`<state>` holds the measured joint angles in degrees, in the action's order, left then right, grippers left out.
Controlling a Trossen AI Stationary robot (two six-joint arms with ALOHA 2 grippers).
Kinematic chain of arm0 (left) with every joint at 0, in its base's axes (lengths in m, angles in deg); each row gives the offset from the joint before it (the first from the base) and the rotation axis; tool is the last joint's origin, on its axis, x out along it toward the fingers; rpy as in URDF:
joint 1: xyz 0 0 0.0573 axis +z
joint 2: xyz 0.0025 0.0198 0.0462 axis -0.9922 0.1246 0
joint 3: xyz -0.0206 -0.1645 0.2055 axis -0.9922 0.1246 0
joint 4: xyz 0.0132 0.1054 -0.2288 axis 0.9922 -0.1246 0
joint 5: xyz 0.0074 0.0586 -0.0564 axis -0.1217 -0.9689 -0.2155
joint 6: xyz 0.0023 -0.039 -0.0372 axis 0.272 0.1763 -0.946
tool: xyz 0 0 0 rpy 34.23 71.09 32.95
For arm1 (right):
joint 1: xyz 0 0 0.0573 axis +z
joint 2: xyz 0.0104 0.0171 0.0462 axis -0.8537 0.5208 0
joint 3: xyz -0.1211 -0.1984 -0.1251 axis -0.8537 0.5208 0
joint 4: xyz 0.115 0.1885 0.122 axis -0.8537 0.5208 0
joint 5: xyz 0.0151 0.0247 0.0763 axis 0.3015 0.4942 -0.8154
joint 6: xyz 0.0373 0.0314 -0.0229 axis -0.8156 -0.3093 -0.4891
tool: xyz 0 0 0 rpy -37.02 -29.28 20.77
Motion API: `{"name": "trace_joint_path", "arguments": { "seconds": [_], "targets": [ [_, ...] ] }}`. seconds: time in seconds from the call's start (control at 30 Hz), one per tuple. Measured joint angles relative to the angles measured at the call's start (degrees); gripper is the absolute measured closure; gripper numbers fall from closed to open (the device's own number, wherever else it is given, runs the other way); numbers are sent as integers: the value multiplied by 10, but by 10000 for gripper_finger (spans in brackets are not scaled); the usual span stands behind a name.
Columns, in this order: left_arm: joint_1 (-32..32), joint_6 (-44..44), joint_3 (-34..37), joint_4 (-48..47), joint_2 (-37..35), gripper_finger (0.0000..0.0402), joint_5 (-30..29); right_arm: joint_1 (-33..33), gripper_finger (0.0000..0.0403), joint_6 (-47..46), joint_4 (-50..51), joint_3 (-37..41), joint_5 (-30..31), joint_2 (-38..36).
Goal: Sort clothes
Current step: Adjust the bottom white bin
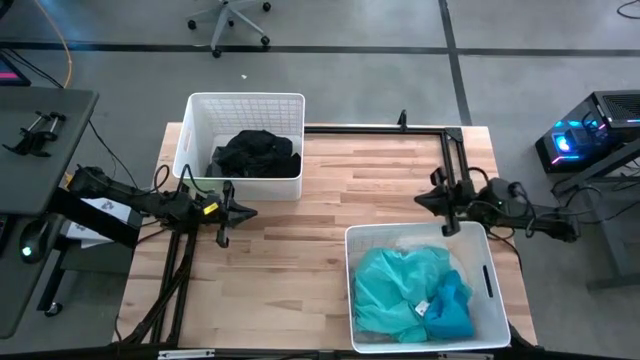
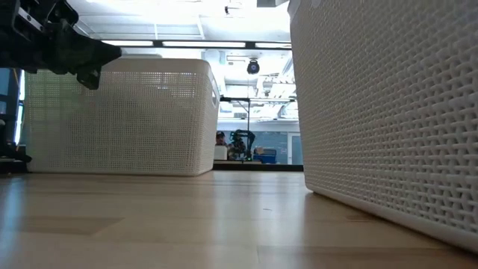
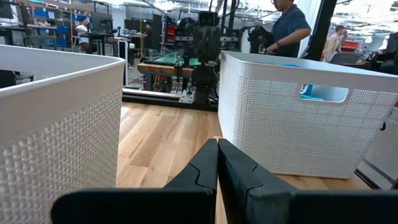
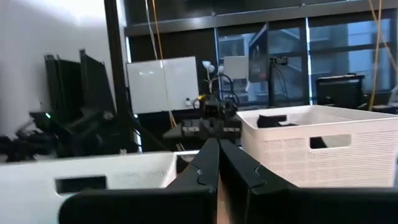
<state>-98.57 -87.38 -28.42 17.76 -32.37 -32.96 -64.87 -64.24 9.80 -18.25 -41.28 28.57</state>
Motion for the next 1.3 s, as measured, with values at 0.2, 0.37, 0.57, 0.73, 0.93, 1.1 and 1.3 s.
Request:
{"name": "trace_joint_path", "arguments": {
  "seconds": [0.2, 0.37, 0.57, 0.73, 0.93, 1.1, 1.3],
  "targets": [
    [0, 0, 0, 0, 0, 401, 0, 0, 402, 15, 7, -22, -2, 0],
    [0, 0, 0, 0, 0, 401, 0, 0, 402, 37, 12, -22, -2, 0],
    [0, 0, 0, 0, 0, 401, 0, 0, 402, 36, 23, -22, -2, 0],
    [0, 0, 0, 0, 0, 401, 0, 0, 402, 52, -6, -23, 30, 0],
    [0, 0, 0, 0, 0, 401, 0, 0, 402, -7, -54, -23, 140, 1],
    [0, 0, 0, 0, 0, 401, 0, -2, 402, -178, 27, -58, 356, 1],
    [0, 0, 0, 0, 0, 401, 0, -1, 402, -206, 237, -157, 378, 2]
  ]
}}
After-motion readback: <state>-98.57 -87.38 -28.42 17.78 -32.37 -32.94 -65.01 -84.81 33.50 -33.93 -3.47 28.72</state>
